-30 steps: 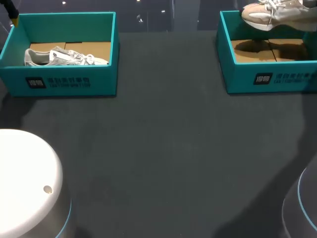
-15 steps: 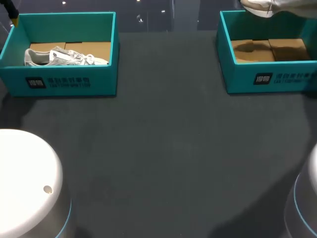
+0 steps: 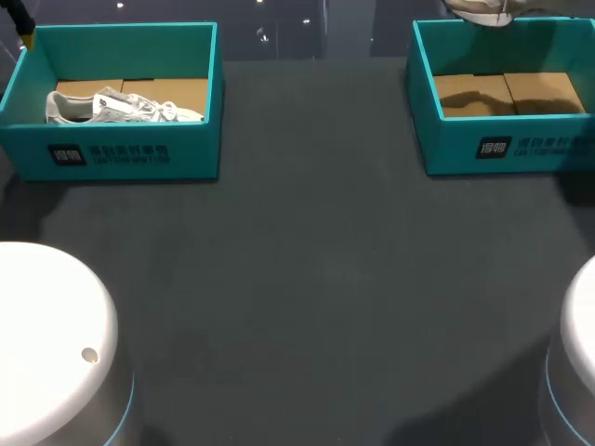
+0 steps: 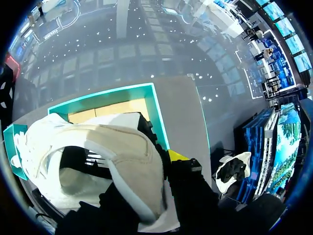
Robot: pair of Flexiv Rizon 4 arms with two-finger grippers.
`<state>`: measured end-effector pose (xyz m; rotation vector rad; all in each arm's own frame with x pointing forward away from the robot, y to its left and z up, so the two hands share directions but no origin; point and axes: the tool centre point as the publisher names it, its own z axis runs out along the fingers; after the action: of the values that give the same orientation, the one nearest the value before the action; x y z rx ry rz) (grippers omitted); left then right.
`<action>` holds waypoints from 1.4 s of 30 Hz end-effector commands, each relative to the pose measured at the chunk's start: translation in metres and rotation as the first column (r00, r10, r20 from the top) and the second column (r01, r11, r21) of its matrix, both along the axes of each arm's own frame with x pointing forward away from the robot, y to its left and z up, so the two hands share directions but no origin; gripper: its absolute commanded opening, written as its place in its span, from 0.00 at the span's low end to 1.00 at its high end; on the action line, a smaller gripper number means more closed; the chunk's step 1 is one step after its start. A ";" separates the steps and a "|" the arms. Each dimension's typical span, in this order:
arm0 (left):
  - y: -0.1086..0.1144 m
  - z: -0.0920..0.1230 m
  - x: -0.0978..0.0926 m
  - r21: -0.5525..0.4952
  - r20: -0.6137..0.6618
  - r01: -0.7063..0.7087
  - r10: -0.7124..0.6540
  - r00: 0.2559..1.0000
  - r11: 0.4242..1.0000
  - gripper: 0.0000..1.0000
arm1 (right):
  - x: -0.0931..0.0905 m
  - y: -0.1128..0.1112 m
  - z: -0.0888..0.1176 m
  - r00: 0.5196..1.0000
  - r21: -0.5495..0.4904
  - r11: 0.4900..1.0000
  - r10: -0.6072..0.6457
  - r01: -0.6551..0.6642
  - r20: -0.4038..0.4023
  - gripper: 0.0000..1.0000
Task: Take the shoe out of the shoebox, open the shoe tongue, remove and reinsert the insole, then place the shoe into the shoebox
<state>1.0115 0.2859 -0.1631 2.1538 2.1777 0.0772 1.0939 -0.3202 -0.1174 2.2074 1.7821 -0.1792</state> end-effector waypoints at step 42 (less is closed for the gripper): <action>0.000 0.001 -0.001 0.001 0.001 0.001 -0.001 1.000 1.000 1.00 | -0.244 0.158 -0.012 0.989 -0.022 0.995 0.100 -0.098 0.107 0.00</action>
<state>1.0116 0.2857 -0.1632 2.1542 2.1775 0.0772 0.8573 -0.1594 -0.1307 2.1787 1.8686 -0.2218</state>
